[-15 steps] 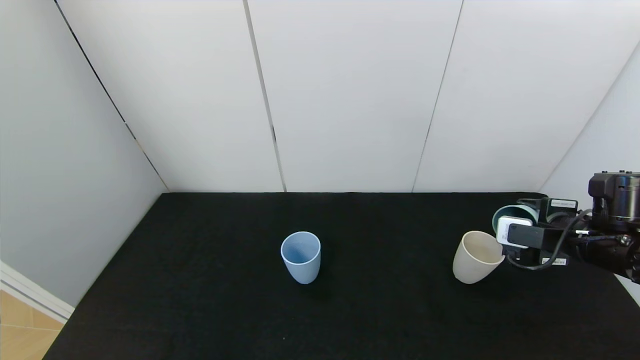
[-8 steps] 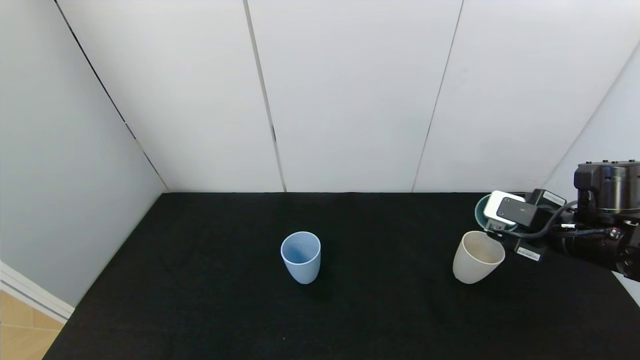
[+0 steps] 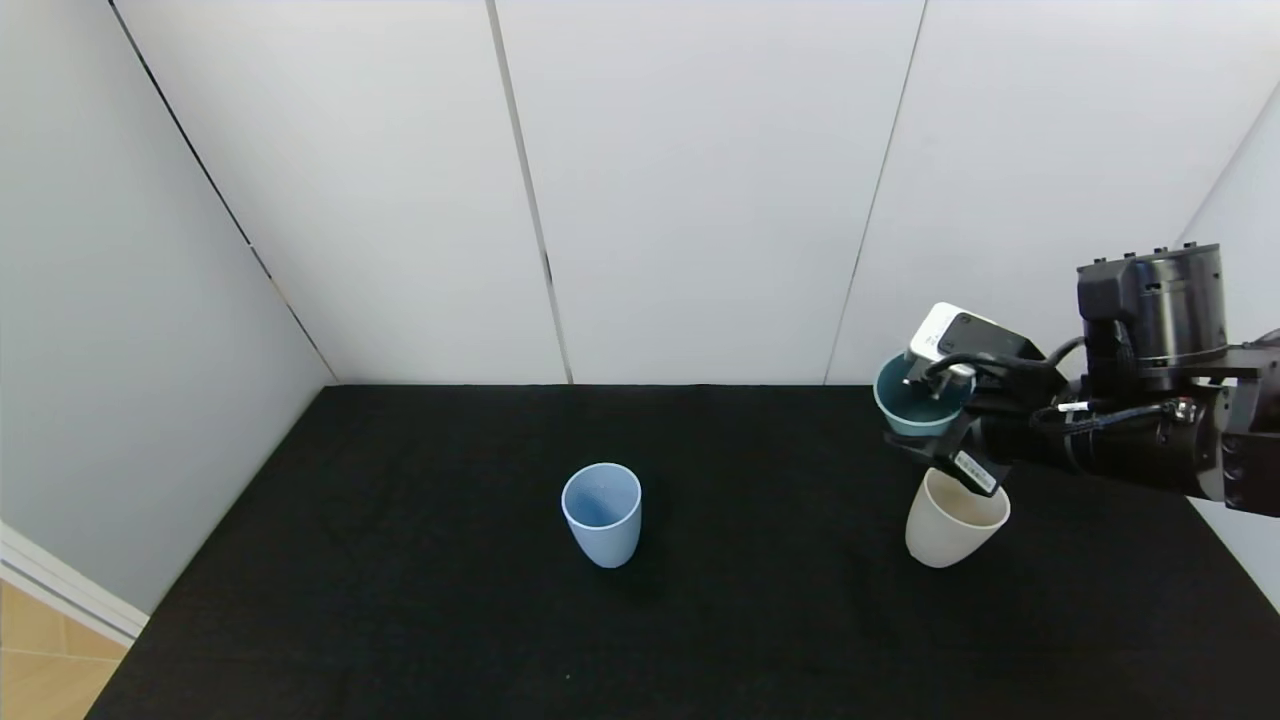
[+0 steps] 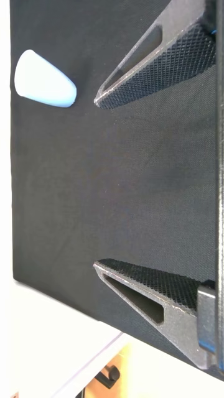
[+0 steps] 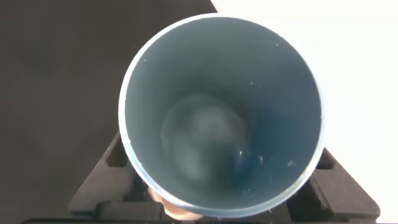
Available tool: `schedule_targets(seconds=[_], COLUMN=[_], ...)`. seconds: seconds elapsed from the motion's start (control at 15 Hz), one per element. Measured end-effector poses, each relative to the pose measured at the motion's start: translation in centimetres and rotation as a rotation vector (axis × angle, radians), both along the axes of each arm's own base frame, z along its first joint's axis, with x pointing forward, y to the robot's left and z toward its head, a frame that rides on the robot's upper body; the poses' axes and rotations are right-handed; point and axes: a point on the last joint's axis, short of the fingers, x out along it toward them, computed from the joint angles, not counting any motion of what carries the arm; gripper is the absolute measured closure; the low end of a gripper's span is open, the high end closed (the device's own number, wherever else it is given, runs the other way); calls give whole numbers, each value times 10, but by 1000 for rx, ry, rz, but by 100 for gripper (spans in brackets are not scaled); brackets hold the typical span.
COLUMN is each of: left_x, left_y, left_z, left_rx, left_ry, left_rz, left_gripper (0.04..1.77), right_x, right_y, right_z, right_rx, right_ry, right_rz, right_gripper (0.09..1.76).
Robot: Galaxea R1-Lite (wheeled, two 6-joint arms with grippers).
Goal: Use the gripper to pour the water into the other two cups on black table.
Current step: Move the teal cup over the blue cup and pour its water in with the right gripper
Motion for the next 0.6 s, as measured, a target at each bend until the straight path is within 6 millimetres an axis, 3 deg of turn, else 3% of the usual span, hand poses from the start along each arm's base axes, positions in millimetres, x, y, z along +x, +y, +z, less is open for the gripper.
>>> schedule_targets(seconds=[0.33, 0.6], left_x=[0, 0], left_y=[0, 0], left_z=[0, 0], left_rx=[0, 0], left_ry=[0, 0], left_rz=[0, 0], left_gripper=[9, 9], right_x=[6, 15], right_y=[47, 78], right_z=[11, 9], right_rx=[84, 96], right_ry=[-14, -20], right_rz=[82, 132], right_gripper=[65, 65])
